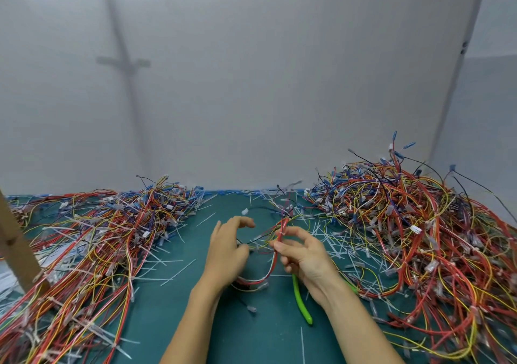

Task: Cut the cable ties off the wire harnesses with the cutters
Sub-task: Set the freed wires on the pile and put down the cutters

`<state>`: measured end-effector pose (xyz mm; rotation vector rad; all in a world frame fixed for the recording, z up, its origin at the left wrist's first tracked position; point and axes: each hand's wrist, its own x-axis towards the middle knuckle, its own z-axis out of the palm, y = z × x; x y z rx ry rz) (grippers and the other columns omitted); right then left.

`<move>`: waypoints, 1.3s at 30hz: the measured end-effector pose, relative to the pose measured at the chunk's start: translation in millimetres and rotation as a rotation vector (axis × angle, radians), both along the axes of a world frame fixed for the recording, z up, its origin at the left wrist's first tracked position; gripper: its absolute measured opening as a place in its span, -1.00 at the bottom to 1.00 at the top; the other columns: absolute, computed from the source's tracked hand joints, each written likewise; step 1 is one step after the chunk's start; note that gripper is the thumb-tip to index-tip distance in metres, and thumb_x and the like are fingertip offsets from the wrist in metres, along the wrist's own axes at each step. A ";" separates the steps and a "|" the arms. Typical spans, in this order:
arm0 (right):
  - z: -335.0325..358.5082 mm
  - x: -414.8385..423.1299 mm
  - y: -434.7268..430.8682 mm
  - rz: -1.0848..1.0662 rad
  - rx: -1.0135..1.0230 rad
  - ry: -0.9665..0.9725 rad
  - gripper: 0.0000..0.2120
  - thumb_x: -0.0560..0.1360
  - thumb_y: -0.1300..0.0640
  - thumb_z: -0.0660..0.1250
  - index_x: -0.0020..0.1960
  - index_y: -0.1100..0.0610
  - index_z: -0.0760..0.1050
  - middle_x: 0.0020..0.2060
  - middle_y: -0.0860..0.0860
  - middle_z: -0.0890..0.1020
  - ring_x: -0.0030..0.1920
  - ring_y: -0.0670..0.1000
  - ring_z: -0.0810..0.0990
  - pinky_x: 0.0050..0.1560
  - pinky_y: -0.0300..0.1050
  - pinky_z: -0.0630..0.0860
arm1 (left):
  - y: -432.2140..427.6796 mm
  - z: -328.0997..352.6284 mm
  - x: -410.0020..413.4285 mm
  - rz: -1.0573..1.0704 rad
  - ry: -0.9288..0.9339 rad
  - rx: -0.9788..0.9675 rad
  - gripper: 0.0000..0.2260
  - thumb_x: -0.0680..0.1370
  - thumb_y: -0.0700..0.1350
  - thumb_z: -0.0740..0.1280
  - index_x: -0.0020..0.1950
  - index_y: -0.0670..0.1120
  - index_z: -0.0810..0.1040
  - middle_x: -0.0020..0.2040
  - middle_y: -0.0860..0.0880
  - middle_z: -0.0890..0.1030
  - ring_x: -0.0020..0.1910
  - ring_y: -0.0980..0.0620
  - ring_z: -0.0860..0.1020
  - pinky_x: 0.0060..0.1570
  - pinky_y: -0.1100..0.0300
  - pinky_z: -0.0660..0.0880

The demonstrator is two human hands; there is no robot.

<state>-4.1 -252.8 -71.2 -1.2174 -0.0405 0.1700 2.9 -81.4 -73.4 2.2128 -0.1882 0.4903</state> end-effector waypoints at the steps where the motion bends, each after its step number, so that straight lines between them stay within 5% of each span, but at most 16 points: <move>1: 0.9 -1.4 0.8 0.019 -0.077 -0.049 -0.77 0.43 0.38 0.44 0.01 0.16 0.53 -0.24 0.09 0.69 -0.50 -0.08 0.46 -0.52 -0.28 0.38 | -4.7 4.5 -1.2 -0.009 0.027 -0.146 -0.64 0.41 -0.41 0.24 0.02 0.00 0.55 0.06 0.15 0.61 0.09 0.17 0.56 0.35 0.18 0.27; 4: 2.7 -5.0 4.7 0.089 -0.312 -0.217 -0.79 0.45 0.37 0.44 -0.03 0.10 0.56 -0.27 0.02 0.65 -0.49 -0.08 0.47 -0.51 -0.26 0.40 | -12.9 13.2 -0.9 0.024 0.108 -0.409 -0.71 0.59 -0.23 0.18 -0.15 -0.03 0.66 -0.12 0.04 0.71 -0.23 0.06 0.65 -0.11 0.16 0.50; 10: 6.8 -5.1 8.0 0.220 -0.559 -0.427 -0.72 0.43 0.36 0.45 -0.12 -0.04 0.62 -0.25 -0.04 0.67 -0.34 -0.15 0.52 -0.29 -0.29 0.43 | -5.9 23.3 0.0 -0.020 0.237 -0.633 -0.58 0.61 0.08 0.24 -0.18 -0.23 0.66 -0.21 -0.12 0.72 -0.45 -0.03 0.59 -0.03 0.05 0.49; 12: 6.7 -4.6 6.8 0.242 -0.617 -0.456 -0.71 0.41 0.34 0.47 -0.14 -0.08 0.63 -0.24 -0.05 0.70 -0.27 -0.13 0.54 -0.20 -0.24 0.43 | -4.4 23.4 -2.3 -0.044 0.247 -0.646 -0.67 0.55 0.05 0.35 -0.14 -0.22 0.67 -0.20 -0.08 0.72 -0.42 0.01 0.60 0.00 0.15 0.49; 14: 6.7 -4.4 4.8 0.268 -0.645 -0.465 -0.71 0.41 0.34 0.47 -0.16 -0.07 0.64 -0.27 -0.09 0.69 -0.28 -0.17 0.52 -0.21 -0.29 0.40 | -4.0 23.9 -3.6 -0.033 0.215 -0.730 -0.79 0.51 -0.07 0.42 -0.07 -0.23 0.64 -0.22 -0.07 0.72 -0.40 0.08 0.60 -0.21 0.35 0.51; 16: 8.1 -3.4 2.0 0.279 -0.669 -0.465 -0.75 0.40 0.34 0.48 -0.14 -0.02 0.66 -0.23 -0.02 0.70 -0.28 -0.21 0.53 -0.23 -0.36 0.37 | -3.4 26.7 -4.9 -0.061 0.220 -0.882 -0.85 0.48 -0.21 0.45 0.01 -0.23 0.59 -0.23 -0.11 0.72 -0.45 0.13 0.57 -0.41 0.38 0.47; 18: 9.2 -2.0 -1.6 0.264 -0.686 -0.460 -0.76 0.40 0.33 0.48 -0.15 -0.02 0.65 -0.25 -0.01 0.68 -0.37 -0.27 0.47 -0.28 -0.41 0.34 | -1.7 28.0 -5.2 -0.102 0.214 -0.957 -0.83 0.43 -0.25 0.48 -0.02 -0.21 0.61 -0.21 -0.11 0.70 -0.45 0.16 0.54 -0.41 0.36 0.46; 24: 8.9 -1.2 -4.6 0.267 -0.603 -0.431 -0.95 0.52 0.23 0.41 -0.08 0.13 0.65 -0.30 -0.06 0.65 -0.29 -0.19 0.55 -0.17 -0.34 0.46 | -5.0 26.3 -6.2 -0.077 0.012 -0.901 -0.81 0.47 -0.34 0.40 0.03 -0.13 0.66 -0.07 0.04 0.71 -0.13 0.28 0.63 -0.16 0.49 0.47; 28: 8.3 -5.4 3.0 0.236 -0.553 -0.445 -0.86 0.56 0.17 0.37 -0.16 0.03 0.63 -0.36 -0.05 0.64 -0.28 -0.14 0.57 -0.21 -0.32 0.44 | -13.6 31.3 -5.5 -0.089 -0.092 -0.870 -0.81 0.48 -0.40 0.36 0.06 -0.24 0.64 -0.01 0.09 0.69 -0.07 0.34 0.61 -0.07 0.48 0.48; 34: 8.8 -10.8 12.2 0.255 -0.477 -0.402 -0.81 0.60 0.18 0.29 -0.15 0.05 0.59 -0.42 -0.07 0.60 -0.31 -0.07 0.54 -0.33 -0.25 0.45 | -17.9 32.2 -8.3 -0.095 -0.113 -0.857 -0.70 0.52 -0.25 0.39 -0.12 0.18 0.72 -0.24 0.11 0.69 -0.32 0.12 0.64 -0.29 0.30 0.56; 39: 9.0 -13.9 15.5 0.307 -0.442 -0.412 -0.81 0.62 0.20 0.25 -0.12 0.10 0.58 -0.42 -0.15 0.59 -0.34 -0.16 0.50 -0.31 -0.32 0.43 | -22.7 37.4 -9.9 -0.094 -0.125 -0.867 -0.80 0.50 -0.16 0.42 -0.11 0.16 0.73 -0.39 0.10 0.57 -0.49 0.10 0.49 -0.45 0.30 0.47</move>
